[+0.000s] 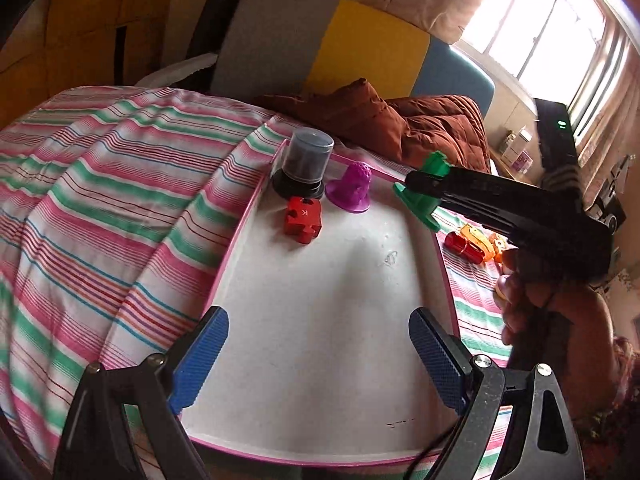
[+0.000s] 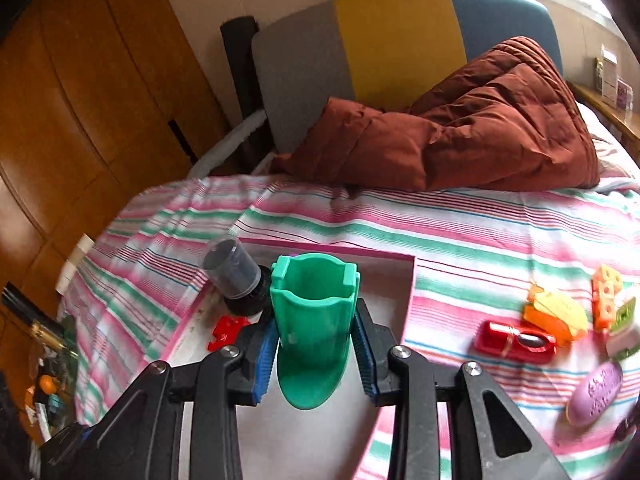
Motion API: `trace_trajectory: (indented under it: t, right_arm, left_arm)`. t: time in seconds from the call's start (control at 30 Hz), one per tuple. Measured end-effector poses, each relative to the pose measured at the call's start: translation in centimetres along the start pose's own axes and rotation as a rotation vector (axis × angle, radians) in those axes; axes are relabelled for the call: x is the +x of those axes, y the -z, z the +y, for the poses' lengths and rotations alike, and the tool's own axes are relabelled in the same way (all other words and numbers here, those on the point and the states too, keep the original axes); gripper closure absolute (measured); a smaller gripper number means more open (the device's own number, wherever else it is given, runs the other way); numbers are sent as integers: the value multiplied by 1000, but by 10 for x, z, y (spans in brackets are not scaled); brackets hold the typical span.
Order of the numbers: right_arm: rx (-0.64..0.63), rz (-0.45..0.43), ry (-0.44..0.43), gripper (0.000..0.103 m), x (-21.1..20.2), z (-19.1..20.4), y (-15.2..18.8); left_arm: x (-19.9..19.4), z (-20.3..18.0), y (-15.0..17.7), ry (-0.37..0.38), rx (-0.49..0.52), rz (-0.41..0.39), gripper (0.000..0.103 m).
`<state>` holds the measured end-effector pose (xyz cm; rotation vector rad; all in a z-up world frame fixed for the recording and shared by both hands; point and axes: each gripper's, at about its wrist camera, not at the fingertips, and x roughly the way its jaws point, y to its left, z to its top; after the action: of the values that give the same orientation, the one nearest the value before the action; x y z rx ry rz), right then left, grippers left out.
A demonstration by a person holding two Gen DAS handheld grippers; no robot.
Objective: Organize rigid objects
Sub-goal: 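Carry the green toy with the right tool into the tray and release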
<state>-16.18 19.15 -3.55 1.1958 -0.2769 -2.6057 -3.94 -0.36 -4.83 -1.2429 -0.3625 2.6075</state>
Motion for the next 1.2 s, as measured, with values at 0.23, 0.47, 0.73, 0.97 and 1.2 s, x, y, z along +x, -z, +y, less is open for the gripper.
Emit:
trace_trajectory:
  t: [0.23,0.47,0.73,0.97,1.2]
  right_arm:
    - [-26,22,107,68,30,1,-7]
    - [-20,56,183,65,46,-3,-9]
    - [-22,-11,158,64,16,-3,0]
    - [-25,-45,136,64,-11,1,17]
    - [17,-90,138,64,-42,-3,38]
  left_arm:
    - [-9,9,0,-29,-6,-25,11]
    - [-8,16,0,-41,-23,-23,11]
    - [-6,15,2,-37,-27,-27,11]
    - [-7,10,3,-19,-29,-28,10]
    - [-11,6,7,12,-31,-41,8]
